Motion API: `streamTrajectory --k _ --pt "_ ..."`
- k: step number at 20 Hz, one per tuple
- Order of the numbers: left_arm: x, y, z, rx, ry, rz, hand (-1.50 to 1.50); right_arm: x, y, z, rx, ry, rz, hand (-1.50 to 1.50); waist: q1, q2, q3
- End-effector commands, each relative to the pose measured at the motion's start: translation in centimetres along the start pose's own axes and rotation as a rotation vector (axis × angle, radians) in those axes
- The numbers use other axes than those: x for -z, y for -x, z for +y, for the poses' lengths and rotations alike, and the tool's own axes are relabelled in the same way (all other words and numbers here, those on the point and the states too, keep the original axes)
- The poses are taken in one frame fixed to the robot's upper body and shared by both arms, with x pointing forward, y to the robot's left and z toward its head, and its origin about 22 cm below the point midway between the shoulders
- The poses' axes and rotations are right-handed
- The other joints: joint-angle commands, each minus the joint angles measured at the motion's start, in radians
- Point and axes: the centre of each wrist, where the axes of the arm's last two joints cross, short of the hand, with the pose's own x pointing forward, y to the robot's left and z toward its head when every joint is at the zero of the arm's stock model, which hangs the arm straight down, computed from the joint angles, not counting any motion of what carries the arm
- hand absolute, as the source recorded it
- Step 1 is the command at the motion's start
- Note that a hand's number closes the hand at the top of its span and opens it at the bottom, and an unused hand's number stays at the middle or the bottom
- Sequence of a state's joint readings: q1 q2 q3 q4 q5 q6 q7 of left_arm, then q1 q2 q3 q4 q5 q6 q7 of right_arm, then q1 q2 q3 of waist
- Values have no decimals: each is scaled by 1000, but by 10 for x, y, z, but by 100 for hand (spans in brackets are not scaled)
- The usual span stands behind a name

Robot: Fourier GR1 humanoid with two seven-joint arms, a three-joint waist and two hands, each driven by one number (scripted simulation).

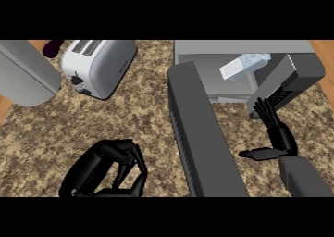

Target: Pick up the milk, place it into the microwave and close the microwave

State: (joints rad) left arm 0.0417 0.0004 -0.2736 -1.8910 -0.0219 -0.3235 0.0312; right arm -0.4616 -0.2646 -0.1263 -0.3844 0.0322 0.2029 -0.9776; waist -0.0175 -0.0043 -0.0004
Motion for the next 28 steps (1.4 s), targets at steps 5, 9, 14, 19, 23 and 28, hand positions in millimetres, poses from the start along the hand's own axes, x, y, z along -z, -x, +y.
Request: streamTrajectory --k 5,9,14,19,23,28 --pt "54 41 -36 87 140 66 150 -46 -14 -51 18 -36 -57 -150 -21 2 -1" --pt "61 76 -55 129 198 144 150 -48 -25 -60 6 -43 -98 -150 -21 4 -1" --pt "48 123 -77 170 199 163 150 -42 -45 -65 -12 -103 -171 -150 -33 6 -2" --pt "65 133 -74 210 89 86 150 -41 -58 -63 97 -152 -221 -150 -65 12 -4" --pt "66 139 -83 176 32 66 150 -28 -80 -64 133 -173 -254 -150 -81 13 -5" --pt "84 137 -85 163 28 100 150 -7 -110 -65 105 -253 -290 -150 -113 22 -5"
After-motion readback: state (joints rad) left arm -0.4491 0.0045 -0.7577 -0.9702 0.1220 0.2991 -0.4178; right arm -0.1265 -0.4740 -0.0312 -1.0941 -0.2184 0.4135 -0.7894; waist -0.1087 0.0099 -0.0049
